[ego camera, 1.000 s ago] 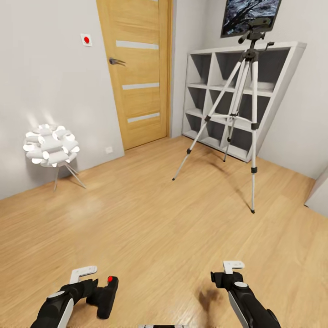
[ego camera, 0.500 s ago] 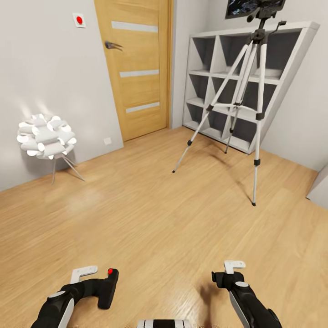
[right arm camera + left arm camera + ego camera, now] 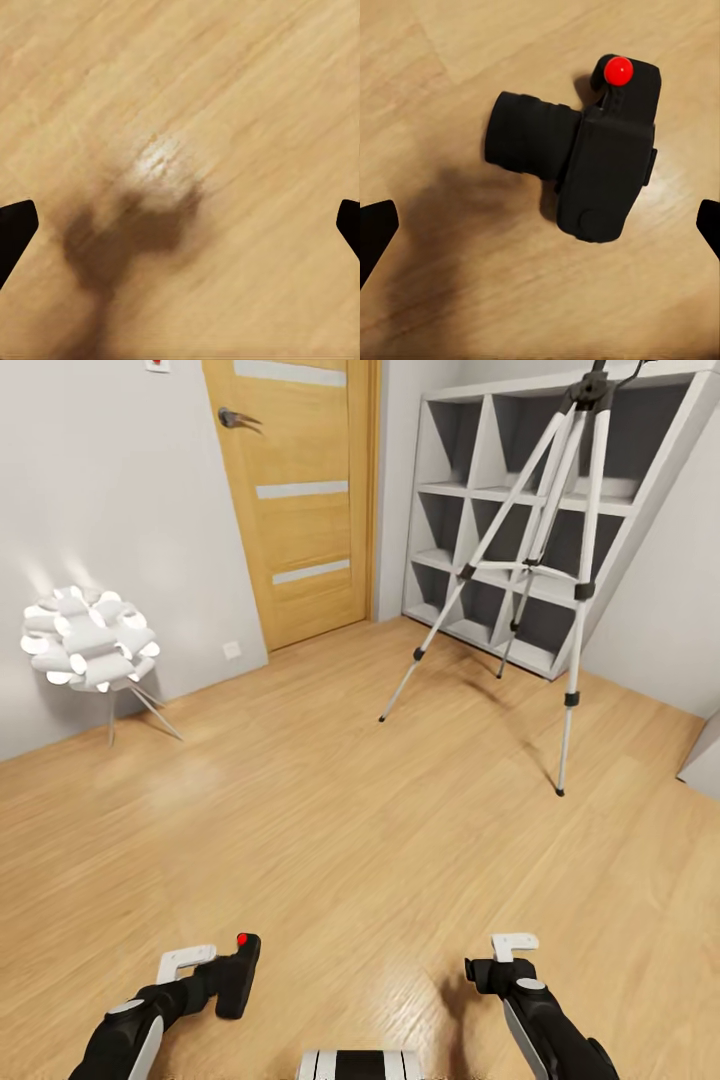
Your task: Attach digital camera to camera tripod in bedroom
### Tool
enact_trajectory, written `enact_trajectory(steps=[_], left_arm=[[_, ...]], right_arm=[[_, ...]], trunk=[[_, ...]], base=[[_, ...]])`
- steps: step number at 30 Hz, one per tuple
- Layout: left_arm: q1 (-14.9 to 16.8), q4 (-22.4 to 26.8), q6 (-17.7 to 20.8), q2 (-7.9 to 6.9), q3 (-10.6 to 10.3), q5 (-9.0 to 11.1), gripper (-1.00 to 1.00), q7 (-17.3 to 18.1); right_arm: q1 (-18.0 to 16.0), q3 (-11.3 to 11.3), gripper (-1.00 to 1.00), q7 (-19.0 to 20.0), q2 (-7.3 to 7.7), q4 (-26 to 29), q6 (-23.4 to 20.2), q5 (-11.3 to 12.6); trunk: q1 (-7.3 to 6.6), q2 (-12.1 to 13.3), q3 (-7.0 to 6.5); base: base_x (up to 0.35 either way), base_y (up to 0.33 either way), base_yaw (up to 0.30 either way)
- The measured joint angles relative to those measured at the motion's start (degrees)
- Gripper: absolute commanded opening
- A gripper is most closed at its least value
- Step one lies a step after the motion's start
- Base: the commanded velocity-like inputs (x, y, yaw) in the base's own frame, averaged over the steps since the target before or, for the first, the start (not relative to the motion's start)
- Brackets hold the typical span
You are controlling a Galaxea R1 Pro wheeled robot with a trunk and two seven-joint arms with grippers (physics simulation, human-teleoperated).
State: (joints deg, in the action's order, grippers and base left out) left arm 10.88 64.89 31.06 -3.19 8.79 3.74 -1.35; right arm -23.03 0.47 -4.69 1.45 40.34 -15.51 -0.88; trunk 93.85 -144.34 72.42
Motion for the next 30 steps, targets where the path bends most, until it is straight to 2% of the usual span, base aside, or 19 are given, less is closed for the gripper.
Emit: enact_trajectory(steps=[30], left_arm=[[0.00, -0.23, 0.03, 0.03, -0.27, -0.13, 1.00, -0.01]], right_arm=[[0.01, 0.00, 1.00, 0.00, -0.02, -0.02, -0.04, 0.00]], trunk=[[0.77, -0.40, 6.65]], base=[[0.000, 0.000, 0.000]])
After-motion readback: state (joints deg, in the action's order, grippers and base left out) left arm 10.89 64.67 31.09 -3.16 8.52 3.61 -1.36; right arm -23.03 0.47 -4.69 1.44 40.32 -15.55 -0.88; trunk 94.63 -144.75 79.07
